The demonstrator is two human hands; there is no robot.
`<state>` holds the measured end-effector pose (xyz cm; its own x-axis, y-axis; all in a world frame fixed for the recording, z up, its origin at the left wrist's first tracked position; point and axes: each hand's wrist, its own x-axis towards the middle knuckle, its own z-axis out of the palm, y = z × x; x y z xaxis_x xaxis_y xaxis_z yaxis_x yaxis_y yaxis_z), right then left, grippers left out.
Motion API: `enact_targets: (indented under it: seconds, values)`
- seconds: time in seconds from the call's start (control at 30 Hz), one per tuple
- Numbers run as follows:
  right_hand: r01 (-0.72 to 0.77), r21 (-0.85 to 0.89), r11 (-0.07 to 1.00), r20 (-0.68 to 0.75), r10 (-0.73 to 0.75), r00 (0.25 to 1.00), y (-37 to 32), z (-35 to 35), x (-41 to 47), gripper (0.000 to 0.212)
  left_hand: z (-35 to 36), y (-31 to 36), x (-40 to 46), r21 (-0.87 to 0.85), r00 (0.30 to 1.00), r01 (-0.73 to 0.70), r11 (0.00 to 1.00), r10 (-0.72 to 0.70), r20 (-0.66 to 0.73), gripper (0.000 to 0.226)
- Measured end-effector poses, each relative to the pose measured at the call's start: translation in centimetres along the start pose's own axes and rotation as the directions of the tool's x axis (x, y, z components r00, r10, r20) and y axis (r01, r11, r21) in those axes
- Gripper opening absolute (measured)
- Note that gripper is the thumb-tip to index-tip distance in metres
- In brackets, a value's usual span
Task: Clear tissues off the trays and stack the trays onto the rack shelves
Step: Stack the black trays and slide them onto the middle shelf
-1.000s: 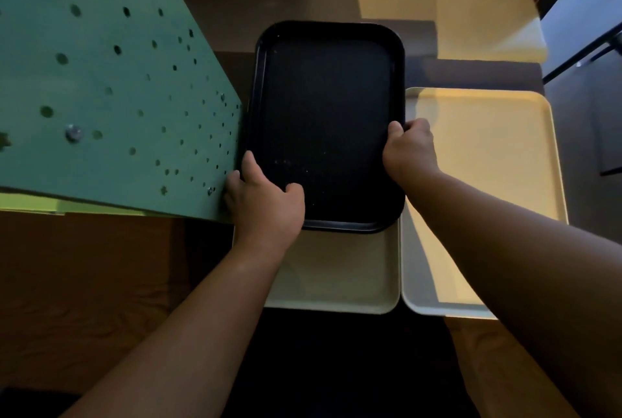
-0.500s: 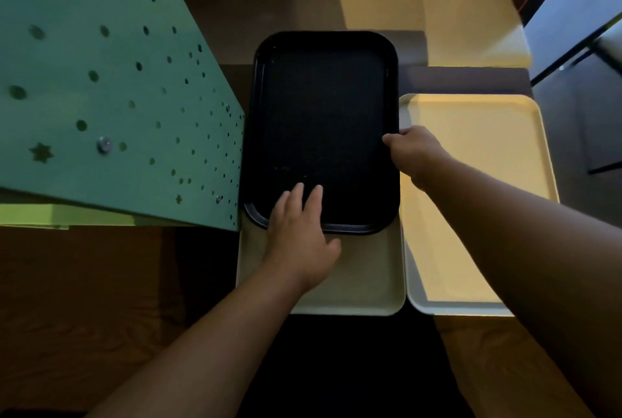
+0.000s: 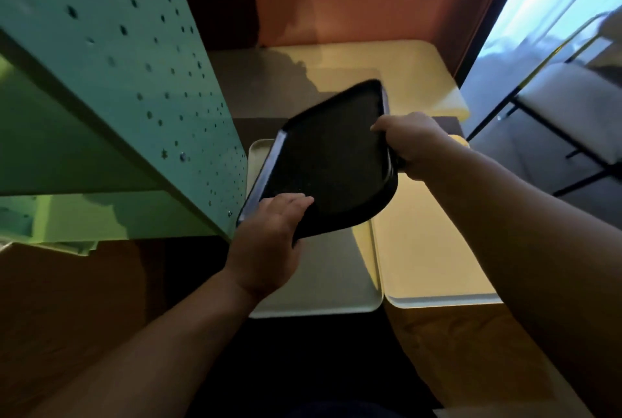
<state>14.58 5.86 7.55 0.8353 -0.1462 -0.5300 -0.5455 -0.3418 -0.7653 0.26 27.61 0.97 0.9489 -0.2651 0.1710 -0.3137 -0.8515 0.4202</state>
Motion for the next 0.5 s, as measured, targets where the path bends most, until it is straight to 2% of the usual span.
enact_targets:
  seconds: [0.07,0.17,0.3,0.33,0.4,0.47,0.5]
  values:
    - [-0.045,0.152,0.987,0.092,0.031,0.995,-0.4,-2.0,-2.0,0.012,-3.3,1.3,0.3,-0.028,0.996,-0.018,0.999,0.016,-0.085,0.04]
    - [-0.13,0.285,0.95,0.241,0.06,0.969,-0.2,-5.0,-4.0,0.012,-8.6,4.5,1.2,0.019,0.986,-0.039,0.999,0.041,-0.164,0.037]
    - [-0.159,0.278,0.947,0.337,0.059,0.94,0.8,-8.4,-7.1,0.044,-14.8,9.4,1.8,0.066,0.985,-0.099,0.993,0.107,-0.139,0.05]
    - [-0.142,0.242,0.96,0.365,0.046,0.93,1.3,-9.1,-7.8,0.048,-15.8,10.0,1.9,0.044,0.991,-0.085,0.995,0.089,-0.096,0.055]
    - [0.053,0.083,0.995,0.385,-0.081,0.919,1.4,-11.5,-11.1,0.047,-19.1,13.3,0.8,0.078,0.991,-0.096,0.992,0.103,-0.083,0.061]
    - [0.178,-0.111,0.978,0.291,-0.14,0.947,1.0,-11.6,-12.4,0.057,-20.9,13.3,1.3,0.02,0.994,-0.099,0.995,0.1,-0.047,0.061]
    - [0.227,-0.149,0.963,0.243,-0.187,0.952,0.8,-11.6,-13.4,0.059,-21.8,13.8,1.1,0.001,0.995,-0.098,0.995,0.098,-0.034,0.062]
